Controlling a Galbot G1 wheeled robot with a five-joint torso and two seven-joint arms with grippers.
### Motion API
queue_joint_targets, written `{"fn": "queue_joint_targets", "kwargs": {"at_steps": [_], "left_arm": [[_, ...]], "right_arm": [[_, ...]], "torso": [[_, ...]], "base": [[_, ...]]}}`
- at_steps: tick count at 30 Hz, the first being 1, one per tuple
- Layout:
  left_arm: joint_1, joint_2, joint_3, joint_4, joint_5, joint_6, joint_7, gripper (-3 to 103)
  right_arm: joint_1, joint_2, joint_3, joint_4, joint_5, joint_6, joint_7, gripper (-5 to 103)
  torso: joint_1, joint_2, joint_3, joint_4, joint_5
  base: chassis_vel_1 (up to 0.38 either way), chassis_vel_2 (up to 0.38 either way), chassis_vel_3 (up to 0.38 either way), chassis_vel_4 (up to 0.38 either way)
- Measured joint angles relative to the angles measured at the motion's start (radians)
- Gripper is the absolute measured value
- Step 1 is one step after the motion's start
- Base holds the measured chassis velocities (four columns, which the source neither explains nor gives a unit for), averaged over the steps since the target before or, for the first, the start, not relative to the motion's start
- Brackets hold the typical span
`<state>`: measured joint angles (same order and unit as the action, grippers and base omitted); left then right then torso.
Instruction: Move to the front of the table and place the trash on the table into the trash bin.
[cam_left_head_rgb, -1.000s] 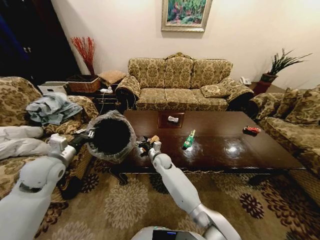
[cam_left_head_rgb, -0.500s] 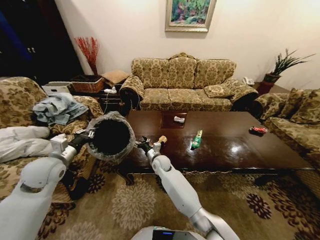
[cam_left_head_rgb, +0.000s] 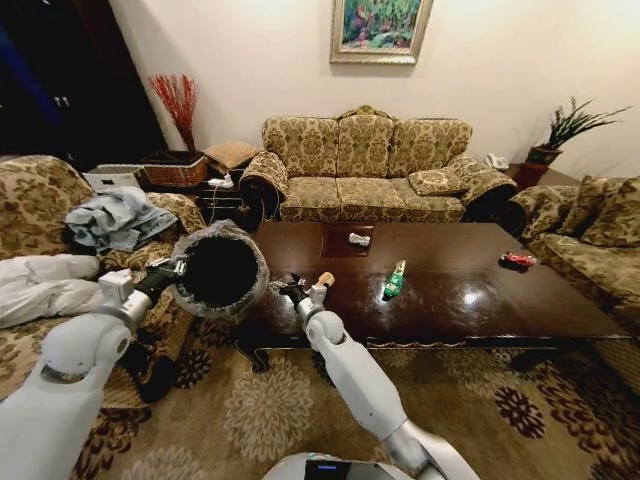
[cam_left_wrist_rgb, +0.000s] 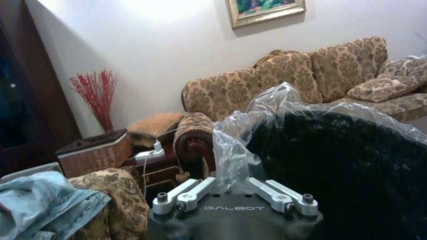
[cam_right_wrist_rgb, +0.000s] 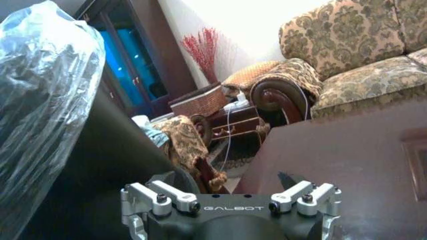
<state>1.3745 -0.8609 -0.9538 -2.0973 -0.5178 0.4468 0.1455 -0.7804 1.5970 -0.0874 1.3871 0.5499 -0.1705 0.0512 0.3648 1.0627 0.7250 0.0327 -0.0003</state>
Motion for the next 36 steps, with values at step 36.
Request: {"fn": "queue_joint_targets", "kwargs": {"at_steps": [36], "left_arm": [[-0.003, 0.004, 0.017, 0.024, 0.012, -0.005, 0.007, 3]], "right_arm": [[-0.178, -0.025, -0.242, 0.257, 0.025, -0.067, 0.682, 100]], "torso": [[0.0, 0.0, 0.0, -0.0006, 0.0004]], "base": [[-0.132, 0.08, 0.135, -0.08]]}}
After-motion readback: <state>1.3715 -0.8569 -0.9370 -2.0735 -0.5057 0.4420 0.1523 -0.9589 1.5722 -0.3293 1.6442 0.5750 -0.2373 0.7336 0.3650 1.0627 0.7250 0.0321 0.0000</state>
